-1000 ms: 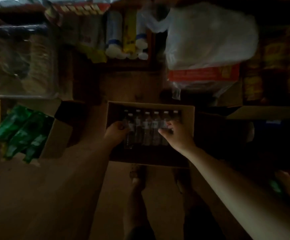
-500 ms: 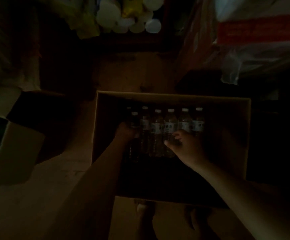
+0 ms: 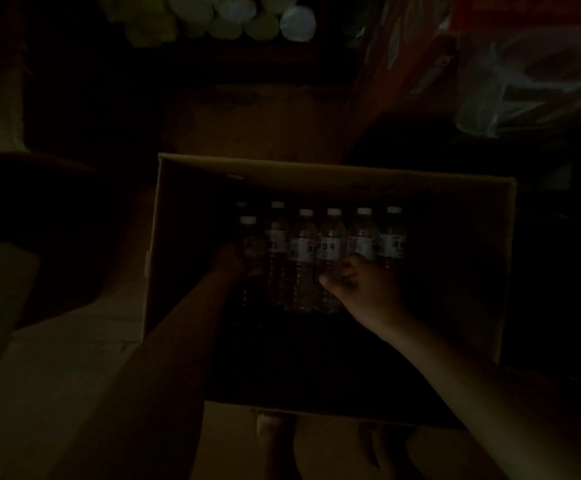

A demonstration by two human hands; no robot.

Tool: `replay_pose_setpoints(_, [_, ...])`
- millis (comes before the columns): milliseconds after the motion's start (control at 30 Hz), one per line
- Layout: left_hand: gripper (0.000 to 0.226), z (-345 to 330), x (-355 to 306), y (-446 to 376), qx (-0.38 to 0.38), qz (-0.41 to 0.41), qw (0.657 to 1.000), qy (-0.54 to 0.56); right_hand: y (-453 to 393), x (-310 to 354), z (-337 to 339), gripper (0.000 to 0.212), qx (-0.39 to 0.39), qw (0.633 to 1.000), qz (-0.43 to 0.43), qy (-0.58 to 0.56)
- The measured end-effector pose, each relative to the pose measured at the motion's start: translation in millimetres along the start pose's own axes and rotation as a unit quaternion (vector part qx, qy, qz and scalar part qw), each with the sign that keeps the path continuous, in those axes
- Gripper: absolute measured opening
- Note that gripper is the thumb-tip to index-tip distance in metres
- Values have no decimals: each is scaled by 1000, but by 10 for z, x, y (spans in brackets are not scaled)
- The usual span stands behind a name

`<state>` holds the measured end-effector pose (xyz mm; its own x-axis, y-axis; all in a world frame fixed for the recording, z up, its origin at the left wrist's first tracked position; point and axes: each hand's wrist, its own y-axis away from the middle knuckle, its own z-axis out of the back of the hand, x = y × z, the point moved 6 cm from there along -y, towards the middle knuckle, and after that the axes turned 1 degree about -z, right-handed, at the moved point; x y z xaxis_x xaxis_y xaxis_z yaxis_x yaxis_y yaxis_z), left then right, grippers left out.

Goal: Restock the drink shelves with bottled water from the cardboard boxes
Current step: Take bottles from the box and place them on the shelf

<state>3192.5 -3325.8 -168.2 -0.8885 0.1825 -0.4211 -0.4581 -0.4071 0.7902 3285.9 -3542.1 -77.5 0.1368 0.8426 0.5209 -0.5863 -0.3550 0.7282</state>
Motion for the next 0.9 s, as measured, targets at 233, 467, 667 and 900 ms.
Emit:
replay_pose_setpoints(233, [17,95,-326,528,12,-99,991,91,276,125,137,46,-3,1000,-14,-17])
replay_pose_setpoints(467, [27,519,-1131,1441,51,-141,964,221,706,617,417,67,123,982,-51,-135])
replay_pose_setpoints(667, [30,1199,-2080,2093,168,-186,945,209,1206,1285,1029,46,245,953,-30,-177])
replay_pose_setpoints(900, [41,1894,-3156,3042,182,-251,923,227,1890,2096,1724,62,159,966,34,-202])
